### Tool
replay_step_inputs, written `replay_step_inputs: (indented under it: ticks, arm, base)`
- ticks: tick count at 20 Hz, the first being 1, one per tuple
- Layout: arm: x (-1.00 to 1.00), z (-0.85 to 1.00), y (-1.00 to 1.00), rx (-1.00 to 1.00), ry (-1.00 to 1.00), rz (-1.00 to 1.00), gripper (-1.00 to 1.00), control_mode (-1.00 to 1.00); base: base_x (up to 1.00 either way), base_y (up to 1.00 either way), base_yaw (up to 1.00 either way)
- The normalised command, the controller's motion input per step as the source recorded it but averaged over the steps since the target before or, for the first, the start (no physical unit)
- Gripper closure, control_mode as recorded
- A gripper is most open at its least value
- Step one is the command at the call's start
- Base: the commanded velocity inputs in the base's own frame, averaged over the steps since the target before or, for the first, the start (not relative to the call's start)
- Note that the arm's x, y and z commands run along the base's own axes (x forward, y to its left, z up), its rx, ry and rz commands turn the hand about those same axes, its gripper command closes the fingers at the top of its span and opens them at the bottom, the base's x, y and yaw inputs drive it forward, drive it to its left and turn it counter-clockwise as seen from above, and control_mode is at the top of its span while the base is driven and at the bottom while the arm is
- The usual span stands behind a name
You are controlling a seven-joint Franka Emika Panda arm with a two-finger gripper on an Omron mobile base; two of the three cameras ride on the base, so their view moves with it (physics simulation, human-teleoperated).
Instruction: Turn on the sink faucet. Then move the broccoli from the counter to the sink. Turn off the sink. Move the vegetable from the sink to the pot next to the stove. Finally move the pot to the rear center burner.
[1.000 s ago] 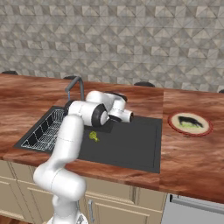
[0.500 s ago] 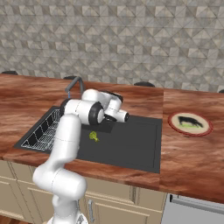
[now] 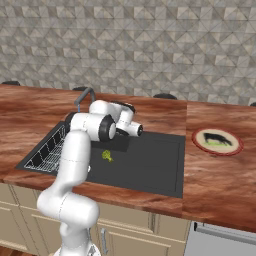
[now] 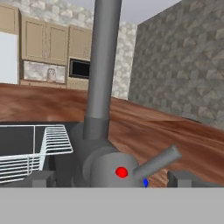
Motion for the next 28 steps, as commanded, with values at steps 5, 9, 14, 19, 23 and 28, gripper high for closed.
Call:
replay_step_inputs:
  ticks: [5,9,14,19,23,28]
  arm:
    - [0.16,0.00,0.14,0.00,0.01,0.00,-1.00,-1.00]
    - [0.21,0.00,0.16,0.00,0.03,0.00,-1.00,-1.00]
    - [0.19,0.00,0.18,0.00,0.02,0.00,-1.00,-1.00]
    - [0.06,0.09,0.27,0.00,0.02,0.00,-1.00,-1.00]
    - [0.00,0.28,0.49,-0.03,0.00,0.00,-1.00,-1.00]
    - [0.00,0.32,0.62,-0.07,0.00,0.02,-1.00,-1.00]
  base:
    - [0.00,0.00,0.00]
    - [0.00,0.00,0.00]
    - [0.00,0.00,0.00]
    - [0.00,0.00,0.00]
    - [0.00,0.00,0.00]
    - [0.00,0.00,0.00]
